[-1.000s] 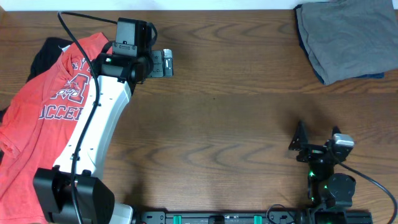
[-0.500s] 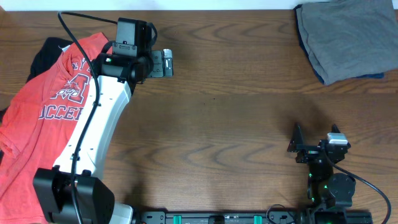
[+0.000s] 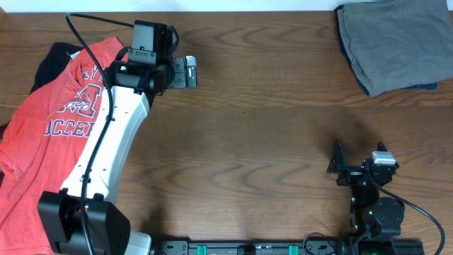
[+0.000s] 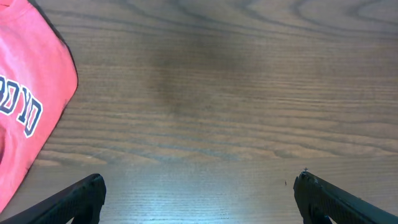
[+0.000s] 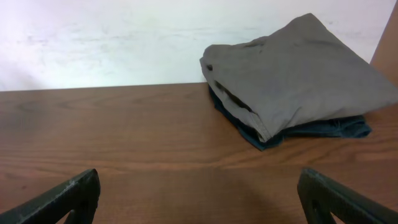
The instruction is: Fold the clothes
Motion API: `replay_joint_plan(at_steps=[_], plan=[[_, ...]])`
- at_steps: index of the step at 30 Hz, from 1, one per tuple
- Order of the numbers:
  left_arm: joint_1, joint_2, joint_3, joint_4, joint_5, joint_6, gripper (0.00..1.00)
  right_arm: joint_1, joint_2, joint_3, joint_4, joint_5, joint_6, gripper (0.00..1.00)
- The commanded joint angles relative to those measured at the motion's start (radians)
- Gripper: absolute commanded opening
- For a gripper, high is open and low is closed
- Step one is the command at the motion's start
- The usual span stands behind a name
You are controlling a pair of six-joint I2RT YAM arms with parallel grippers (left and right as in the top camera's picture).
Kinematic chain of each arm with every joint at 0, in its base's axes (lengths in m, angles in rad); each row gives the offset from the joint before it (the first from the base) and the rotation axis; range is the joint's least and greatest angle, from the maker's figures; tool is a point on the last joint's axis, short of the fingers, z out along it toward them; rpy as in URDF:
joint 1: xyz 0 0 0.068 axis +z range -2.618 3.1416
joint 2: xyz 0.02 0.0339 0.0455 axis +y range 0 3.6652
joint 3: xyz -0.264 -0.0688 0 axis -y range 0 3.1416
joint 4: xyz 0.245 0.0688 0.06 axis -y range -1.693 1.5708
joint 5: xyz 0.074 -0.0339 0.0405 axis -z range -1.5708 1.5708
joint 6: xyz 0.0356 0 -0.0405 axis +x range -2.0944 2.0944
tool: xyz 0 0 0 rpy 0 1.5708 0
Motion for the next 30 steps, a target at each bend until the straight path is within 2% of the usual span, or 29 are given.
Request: replay_joint_plan(at_steps=[1,5,10,13,16,20,30], plan=[[0.003,0.002,0.009,-0.013,-0.025,0.010,0.98,0.009,-0.008,-0.002,-0.004,-0.007,-0.015,0.99],[0.004,-0.049,-0.011,0.000,-0.054,0.022,0.98,0.009,-0.008,-0.002,-0.004,-0.007,-0.015,0.99],[0.004,-0.220,-0.160,0.151,-0.052,0.064,0.98,0.009,-0.008,-0.002,-0.004,-0.007,-0.015,0.99],[0.012,-0.359,-0.304,0.252,-0.024,0.106,0.98,0.009,-0.008,-0.002,-0.004,-0.007,-0.015,0.99],[0.070,-0.515,-0.470,0.345,0.113,0.157,0.98,0.009,-0.008,-0.002,-0.004,-0.007,-0.015,0.99],[0.176,-0.705,-0.671,0.447,0.253,0.157,0.98,0.009,-0.008,-0.002,-0.004,-0.007,-0.015,0.99],[0.208,-1.172,-1.145,0.695,0.254,0.209,0.98,0.009,-0.008,-0.002,-0.004,-0.008,-0.015,0.99]])
